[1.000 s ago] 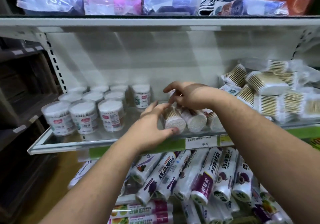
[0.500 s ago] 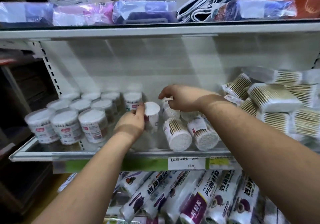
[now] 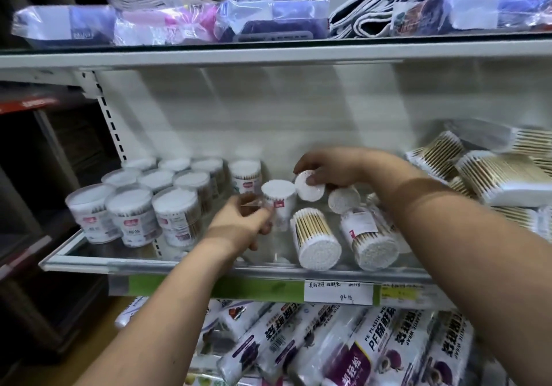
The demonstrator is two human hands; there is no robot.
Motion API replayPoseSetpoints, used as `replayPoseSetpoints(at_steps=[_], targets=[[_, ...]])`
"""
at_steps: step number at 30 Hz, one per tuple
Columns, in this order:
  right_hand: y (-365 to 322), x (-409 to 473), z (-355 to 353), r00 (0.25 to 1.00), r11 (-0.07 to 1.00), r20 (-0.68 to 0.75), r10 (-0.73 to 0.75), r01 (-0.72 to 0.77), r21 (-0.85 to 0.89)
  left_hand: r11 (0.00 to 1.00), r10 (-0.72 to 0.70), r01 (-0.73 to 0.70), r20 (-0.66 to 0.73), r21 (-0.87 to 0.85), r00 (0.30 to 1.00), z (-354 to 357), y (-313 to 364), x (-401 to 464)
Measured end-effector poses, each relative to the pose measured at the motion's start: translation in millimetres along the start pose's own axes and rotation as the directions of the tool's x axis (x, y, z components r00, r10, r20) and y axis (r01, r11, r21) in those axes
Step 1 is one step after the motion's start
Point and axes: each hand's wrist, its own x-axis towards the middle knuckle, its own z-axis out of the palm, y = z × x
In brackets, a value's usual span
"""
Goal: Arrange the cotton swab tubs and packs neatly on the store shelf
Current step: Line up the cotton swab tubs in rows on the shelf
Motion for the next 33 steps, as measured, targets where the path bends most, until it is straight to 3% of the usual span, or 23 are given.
replayPoseSetpoints(at_steps=[4,7,11,14,23,27,30,33], targets=[[5,1,-5,0.998,0.99,0.024,0.054,-0.057,0.13,0.99,0.062,-0.068,0.047,0.123,0.997,0,-1,-1],[0,3,-3,0.997,0.998,0.027,0.066,-0.065,-0.021,0.952,0.101,-0.1,0.01,0.291,0.995,5,2,6],[-9,5,11,0.992,0.985,0.028,0.127,-0.123,-0.125,0.911,0.131,-0.121,0.003,0.394,0.991,15,11,14],[-7,7,21,0.989,0.984,-0.081,0.125,-0.134,-0.118,0.903,0.148,-0.134,-0.002,0.408,0.989,20,12,21],[2,-14,-4,0.993,0.991,-0.051,0.102,-0.106,-0.082,0.88,0.165,-0.12,-0.059,0.459,0.984,36,12,38],[4,-12,0,0.989,0.998,-0.133,0.063,-0.065,-0.015,0.915,0.137,-0.079,-0.12,0.395,0.983,40,10,46],[5,-9,3,0.969,0.993,-0.244,0.037,-0.064,-0.103,0.955,0.117,-0.067,-0.16,0.29,0.98,41,8,45],[6,-9,2,0.96,0.966,-0.28,0.028,-0.097,-0.238,0.896,0.176,-0.1,-0.139,0.434,0.975,43,4,41]])
